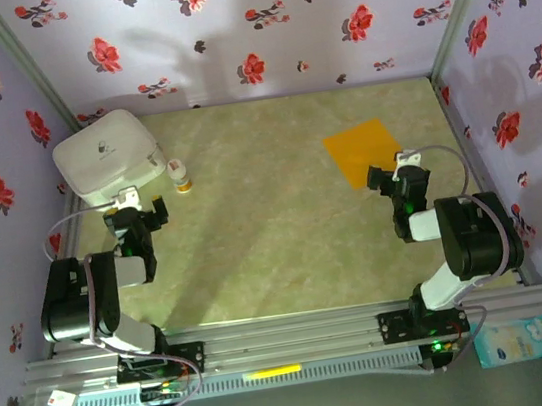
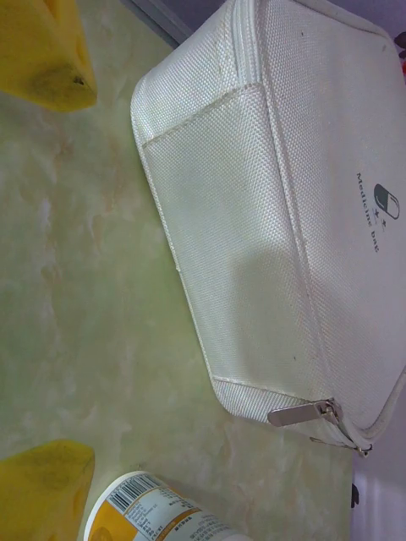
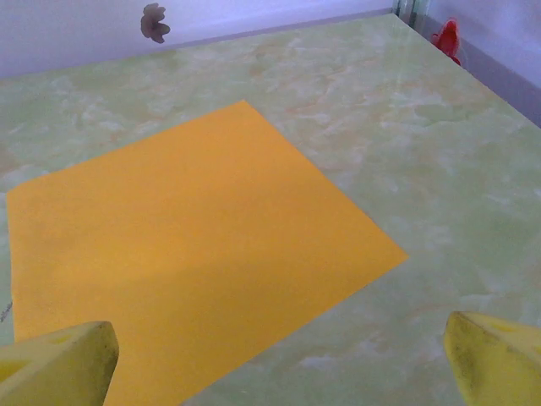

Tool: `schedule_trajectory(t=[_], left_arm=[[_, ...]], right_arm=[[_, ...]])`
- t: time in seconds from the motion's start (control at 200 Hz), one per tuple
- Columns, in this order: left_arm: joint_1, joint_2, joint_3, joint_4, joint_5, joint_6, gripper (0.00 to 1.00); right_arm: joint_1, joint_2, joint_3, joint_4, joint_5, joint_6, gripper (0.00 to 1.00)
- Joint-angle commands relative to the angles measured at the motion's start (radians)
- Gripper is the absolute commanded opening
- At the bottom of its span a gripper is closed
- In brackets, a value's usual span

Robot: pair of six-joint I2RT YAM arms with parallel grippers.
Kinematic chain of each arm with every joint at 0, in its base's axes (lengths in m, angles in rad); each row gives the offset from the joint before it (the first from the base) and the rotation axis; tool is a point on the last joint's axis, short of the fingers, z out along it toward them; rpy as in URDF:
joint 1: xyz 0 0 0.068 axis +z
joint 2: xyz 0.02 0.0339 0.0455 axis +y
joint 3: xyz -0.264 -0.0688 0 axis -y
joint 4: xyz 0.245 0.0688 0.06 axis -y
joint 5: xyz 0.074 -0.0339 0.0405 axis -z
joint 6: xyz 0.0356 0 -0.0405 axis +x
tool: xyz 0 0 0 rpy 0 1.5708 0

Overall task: Fold a paper plane with a square sheet of paper (pick it up from the middle)
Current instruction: Move the square sheet of paper to the center of the table.

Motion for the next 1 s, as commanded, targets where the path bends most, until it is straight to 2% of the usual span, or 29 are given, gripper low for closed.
schedule_trajectory(t=[0.0,0.995], left_arm=[[-0.006,0.01,0.011,0.009,-0.025,0.007,1.0],[-0.004,0.011,0.012,0.007,-0.025,0.003,1.0]], right_arm=[[-0.006,-0.006,0.021,-0.013,-0.003,-0.018,0.99],[-0.012,-0.002,0.028,-0.022,-0.014,-0.013,0.99]])
